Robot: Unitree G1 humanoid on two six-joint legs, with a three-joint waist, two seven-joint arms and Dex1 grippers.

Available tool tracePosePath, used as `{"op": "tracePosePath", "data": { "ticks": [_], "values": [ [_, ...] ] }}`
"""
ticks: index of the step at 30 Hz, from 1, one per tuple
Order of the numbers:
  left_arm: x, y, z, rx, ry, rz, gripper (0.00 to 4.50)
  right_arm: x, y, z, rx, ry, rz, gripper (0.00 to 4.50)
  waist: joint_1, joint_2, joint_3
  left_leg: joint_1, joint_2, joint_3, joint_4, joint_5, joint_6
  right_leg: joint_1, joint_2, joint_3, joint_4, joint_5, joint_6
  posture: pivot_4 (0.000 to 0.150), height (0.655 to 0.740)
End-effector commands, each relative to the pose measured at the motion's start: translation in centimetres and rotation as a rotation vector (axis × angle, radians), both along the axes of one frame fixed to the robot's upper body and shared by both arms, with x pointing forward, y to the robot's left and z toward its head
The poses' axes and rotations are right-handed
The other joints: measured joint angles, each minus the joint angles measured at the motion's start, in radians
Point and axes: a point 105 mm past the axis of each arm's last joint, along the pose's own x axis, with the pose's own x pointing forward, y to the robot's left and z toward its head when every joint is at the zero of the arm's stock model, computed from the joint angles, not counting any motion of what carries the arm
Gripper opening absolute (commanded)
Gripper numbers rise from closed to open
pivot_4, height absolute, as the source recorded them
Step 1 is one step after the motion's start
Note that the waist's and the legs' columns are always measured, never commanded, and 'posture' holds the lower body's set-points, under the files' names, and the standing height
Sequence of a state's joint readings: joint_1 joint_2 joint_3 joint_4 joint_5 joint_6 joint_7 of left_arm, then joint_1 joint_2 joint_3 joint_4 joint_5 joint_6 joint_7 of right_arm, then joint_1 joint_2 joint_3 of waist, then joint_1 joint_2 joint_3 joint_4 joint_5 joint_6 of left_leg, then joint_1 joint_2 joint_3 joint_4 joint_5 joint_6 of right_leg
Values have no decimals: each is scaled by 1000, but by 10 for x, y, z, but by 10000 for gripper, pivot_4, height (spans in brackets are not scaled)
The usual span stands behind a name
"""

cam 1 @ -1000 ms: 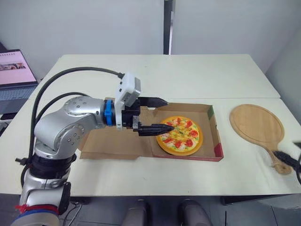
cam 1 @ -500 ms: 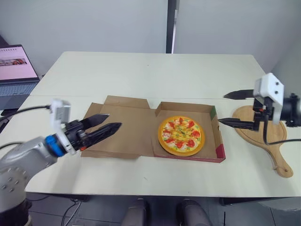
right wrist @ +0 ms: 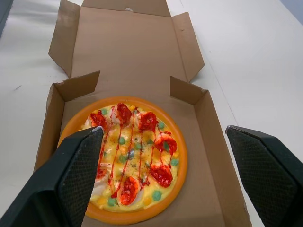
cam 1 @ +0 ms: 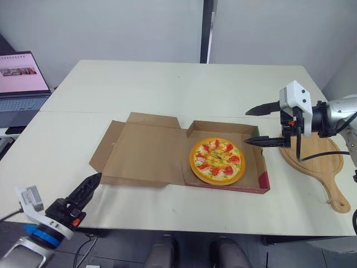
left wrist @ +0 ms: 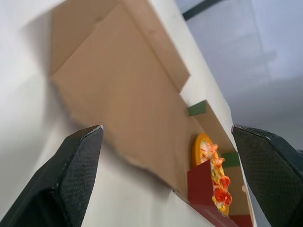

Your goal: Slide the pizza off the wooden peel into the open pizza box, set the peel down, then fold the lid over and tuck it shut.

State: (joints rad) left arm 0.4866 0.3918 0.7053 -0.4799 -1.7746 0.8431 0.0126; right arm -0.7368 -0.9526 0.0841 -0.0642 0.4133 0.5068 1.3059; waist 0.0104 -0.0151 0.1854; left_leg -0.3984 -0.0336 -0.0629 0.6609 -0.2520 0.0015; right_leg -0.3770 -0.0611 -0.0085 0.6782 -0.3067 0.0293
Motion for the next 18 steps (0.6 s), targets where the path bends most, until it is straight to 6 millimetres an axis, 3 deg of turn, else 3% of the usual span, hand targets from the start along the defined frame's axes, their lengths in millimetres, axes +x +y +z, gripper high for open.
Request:
{"op": "tracePosePath", "data": {
  "ticks": [1, 12, 18],
  "values": [
    [8, -12, -2, -65, 3, 29, 45000, -2, 3, 11, -15, -49, 31, 44348, 0, 0, 0, 0, 0, 0, 0, 0, 0, 0, 0, 0, 0, 0, 0, 1500, 7400],
    [25, -27, -30, -166, 65, 155, 45000, 0, 5, 14, -40, -42, 47, 44348, 1, 0, 0, 0, 0, 2, 0, 0, 0, 0, 1, 0, 0, 0, 0, 1500, 7400],
    [30, -19, -28, -188, 32, 247, 45000, -1, 8, 16, -48, -40, 56, 44348, 3, 0, 0, 0, 0, 2, 0, 0, 0, 0, 1, 1, 0, 0, 0, 1500, 7400]
  ]
}}
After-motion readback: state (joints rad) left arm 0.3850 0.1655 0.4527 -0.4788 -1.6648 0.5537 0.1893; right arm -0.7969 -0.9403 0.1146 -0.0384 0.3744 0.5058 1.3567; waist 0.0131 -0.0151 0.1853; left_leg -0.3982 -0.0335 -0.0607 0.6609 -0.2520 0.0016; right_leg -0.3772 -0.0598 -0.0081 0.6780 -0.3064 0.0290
